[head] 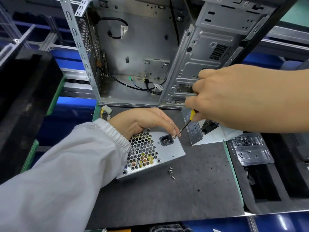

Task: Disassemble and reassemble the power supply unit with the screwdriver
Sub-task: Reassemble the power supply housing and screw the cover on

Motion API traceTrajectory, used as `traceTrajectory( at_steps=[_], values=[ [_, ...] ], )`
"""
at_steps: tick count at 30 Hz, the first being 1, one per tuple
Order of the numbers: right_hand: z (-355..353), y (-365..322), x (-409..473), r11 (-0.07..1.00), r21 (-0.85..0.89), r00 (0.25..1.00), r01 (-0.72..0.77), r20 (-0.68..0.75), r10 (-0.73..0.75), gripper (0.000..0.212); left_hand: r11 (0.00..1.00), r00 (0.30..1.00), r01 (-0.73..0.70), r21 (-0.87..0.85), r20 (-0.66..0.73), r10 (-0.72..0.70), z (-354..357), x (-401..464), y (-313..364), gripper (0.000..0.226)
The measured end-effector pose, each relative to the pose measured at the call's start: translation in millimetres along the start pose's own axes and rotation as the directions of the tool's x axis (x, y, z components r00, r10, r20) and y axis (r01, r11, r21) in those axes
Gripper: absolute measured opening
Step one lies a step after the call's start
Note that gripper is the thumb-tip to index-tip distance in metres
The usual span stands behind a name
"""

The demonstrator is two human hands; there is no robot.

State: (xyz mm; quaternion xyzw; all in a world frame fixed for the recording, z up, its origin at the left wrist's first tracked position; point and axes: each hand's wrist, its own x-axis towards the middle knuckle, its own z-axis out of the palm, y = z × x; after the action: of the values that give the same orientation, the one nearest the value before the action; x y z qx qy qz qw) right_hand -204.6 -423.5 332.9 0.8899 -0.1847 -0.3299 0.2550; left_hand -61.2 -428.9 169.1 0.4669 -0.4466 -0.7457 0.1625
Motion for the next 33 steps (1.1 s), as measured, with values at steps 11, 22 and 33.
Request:
traceTrajectory(
  at_steps=[11, 22, 33],
  values=[
    [-10, -3, -9, 0.999, -0.022, 0.997, 0.039, -0.068, -0.04, 0.033, 1.0, 1.0, -0.005, -0.026, 0.005, 0.005, -1, 1, -2, 0.016],
    [-6, 5, -1, 0.999, -0.034, 0.998, -0.028, 0.047, 0.03, 0.052, 1.0, 1.0, 0.013, -0.012, -0.026, -0.013, -2, 4, -3, 0.015],
    [-5, 7, 0, 0.978, -0.197, 0.998, 0.062, 0.014, -0.06, 0.036, 1.0, 1.0, 0.018, -0.003, -0.01, -0.018, -2, 4, -4, 0.017]
  ],
)
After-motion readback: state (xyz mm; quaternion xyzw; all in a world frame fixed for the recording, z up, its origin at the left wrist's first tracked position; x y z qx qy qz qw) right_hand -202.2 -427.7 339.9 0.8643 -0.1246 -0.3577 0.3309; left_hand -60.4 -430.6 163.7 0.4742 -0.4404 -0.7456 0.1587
